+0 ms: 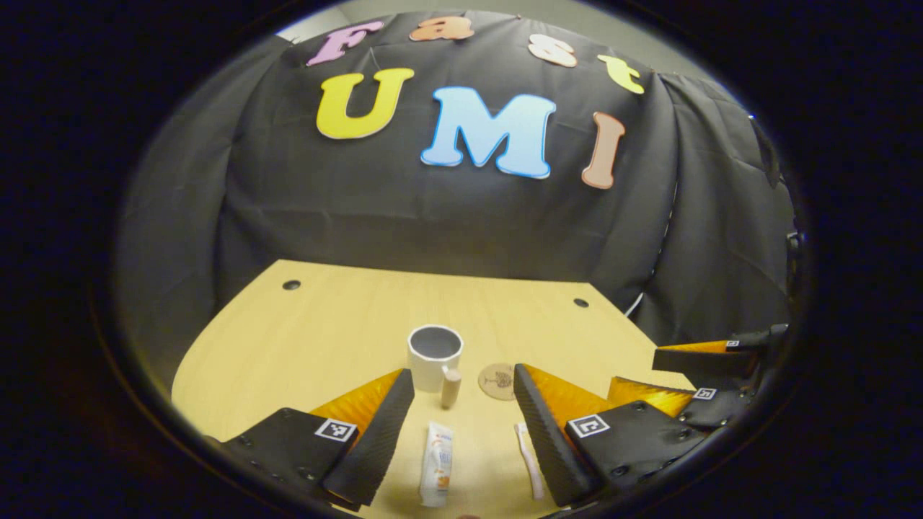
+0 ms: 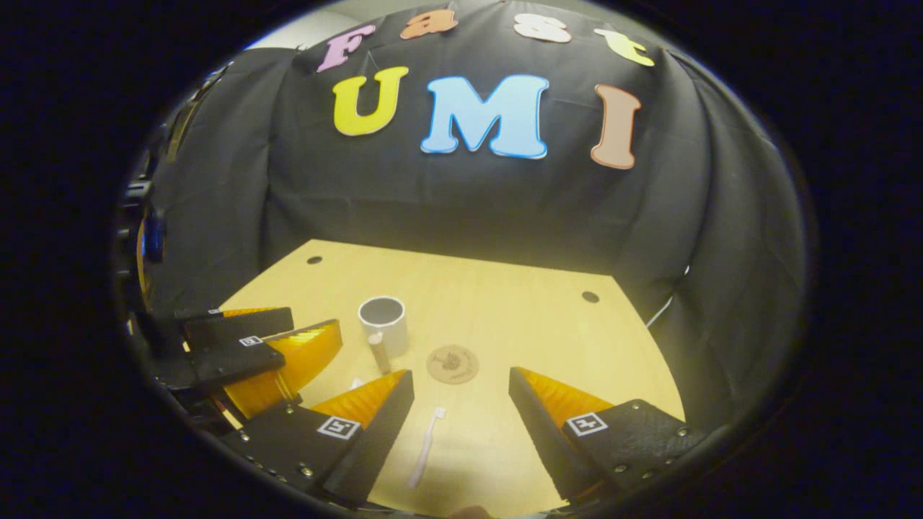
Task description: Put the toothbrush and toothpaste on the desktop into the cup, then pick up the cup and place it on the coaster on the desktop.
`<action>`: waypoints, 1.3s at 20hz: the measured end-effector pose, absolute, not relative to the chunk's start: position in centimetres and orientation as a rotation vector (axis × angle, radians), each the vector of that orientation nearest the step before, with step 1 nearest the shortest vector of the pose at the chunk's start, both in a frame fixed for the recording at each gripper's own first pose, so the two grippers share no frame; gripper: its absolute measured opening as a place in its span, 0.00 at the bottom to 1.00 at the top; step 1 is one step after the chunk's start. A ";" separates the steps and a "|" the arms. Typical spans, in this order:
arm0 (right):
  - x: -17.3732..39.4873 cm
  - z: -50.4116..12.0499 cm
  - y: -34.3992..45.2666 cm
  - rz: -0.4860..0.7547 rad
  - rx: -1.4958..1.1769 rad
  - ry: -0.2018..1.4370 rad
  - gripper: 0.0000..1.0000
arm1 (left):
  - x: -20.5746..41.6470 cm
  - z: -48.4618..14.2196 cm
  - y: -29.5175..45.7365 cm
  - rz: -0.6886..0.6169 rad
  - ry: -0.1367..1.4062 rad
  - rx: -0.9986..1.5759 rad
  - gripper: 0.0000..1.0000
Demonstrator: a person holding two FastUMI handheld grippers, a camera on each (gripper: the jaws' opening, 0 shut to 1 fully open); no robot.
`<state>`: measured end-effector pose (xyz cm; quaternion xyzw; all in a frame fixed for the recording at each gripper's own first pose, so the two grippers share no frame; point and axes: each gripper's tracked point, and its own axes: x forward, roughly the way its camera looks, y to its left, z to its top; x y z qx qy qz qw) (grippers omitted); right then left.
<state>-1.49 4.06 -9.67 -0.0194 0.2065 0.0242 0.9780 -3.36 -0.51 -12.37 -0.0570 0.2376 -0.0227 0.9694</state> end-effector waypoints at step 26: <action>-2.7 -25.6 8.0 0.092 0.176 1.130 0.80 | -7.9 -29.8 0.5 -0.060 1.278 -0.068 0.93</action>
